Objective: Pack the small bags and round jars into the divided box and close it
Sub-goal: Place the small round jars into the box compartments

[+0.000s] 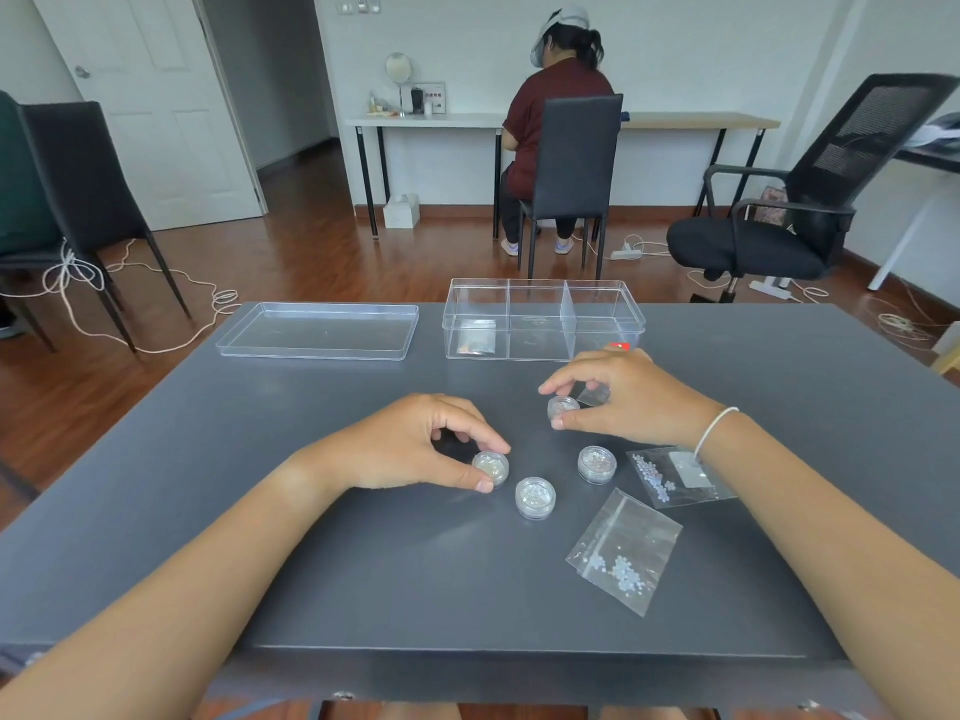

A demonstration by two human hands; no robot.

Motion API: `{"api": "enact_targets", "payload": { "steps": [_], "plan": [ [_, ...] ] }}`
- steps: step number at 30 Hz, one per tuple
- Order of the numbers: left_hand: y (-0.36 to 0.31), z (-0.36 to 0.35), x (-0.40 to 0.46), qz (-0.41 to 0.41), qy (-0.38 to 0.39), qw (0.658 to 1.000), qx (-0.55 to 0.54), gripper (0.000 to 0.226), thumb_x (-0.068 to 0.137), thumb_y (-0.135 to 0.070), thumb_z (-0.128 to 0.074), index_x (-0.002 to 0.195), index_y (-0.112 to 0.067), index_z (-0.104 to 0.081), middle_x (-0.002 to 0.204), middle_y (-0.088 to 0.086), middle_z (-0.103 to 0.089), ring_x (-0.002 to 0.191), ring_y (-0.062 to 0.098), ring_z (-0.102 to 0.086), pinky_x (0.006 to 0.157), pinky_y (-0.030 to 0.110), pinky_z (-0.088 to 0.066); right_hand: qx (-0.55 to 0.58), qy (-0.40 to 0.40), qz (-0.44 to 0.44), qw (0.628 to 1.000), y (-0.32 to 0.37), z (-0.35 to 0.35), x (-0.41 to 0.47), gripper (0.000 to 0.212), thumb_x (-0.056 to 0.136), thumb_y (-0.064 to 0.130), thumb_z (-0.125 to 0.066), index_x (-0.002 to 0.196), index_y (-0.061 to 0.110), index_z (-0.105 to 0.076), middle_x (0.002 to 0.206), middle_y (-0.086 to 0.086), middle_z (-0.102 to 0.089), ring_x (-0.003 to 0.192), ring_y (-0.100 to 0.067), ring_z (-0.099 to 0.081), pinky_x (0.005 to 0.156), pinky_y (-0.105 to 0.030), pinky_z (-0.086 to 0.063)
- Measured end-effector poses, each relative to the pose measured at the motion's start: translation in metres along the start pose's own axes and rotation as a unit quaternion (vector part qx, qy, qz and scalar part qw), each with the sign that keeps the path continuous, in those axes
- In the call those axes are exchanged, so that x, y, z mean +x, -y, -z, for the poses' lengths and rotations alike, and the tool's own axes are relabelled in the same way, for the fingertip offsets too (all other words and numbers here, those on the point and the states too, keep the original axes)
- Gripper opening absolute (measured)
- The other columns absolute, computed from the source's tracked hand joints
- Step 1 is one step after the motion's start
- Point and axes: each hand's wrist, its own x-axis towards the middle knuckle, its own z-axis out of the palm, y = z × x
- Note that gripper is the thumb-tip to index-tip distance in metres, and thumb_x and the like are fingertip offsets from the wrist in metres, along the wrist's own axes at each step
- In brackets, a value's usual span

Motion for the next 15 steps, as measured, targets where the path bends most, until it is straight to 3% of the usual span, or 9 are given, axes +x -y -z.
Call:
{"api": "enact_targets", "payload": {
  "steps": [7,15],
  "plan": [
    [0.008,0.002,0.003,0.004,-0.018,1.0,0.008,0.028,0.068,-0.026,-0.077,0.091,-0.04,-0.068,0.086,-0.023,-0.061,0.078,-0.005,-0.05,0.066,0.006,-0.033,0.002,0.009,-0.017,1.0,-0.004,-0.001,0.0,0.023,0.075,0.028,-0.069,0.097,0.033,-0.065,0.09,0.017,-0.058,0.089,-0.008,-0.05,0.091,-0.029,-0.036],
    [0.009,0.013,0.016,-0.003,-0.072,0.997,-0.012,0.027,0.071,-0.022,-0.075,0.093,-0.037,-0.069,0.084,-0.023,-0.062,0.076,0.001,-0.052,0.06,0.012,-0.037,0.054,-0.009,-0.028,0.998,-0.008,0.001,0.0,0.021,0.074,0.028,-0.07,0.092,0.037,-0.063,0.085,0.022,-0.057,0.081,-0.003,-0.048,0.084,-0.024,-0.032]
  ]
}}
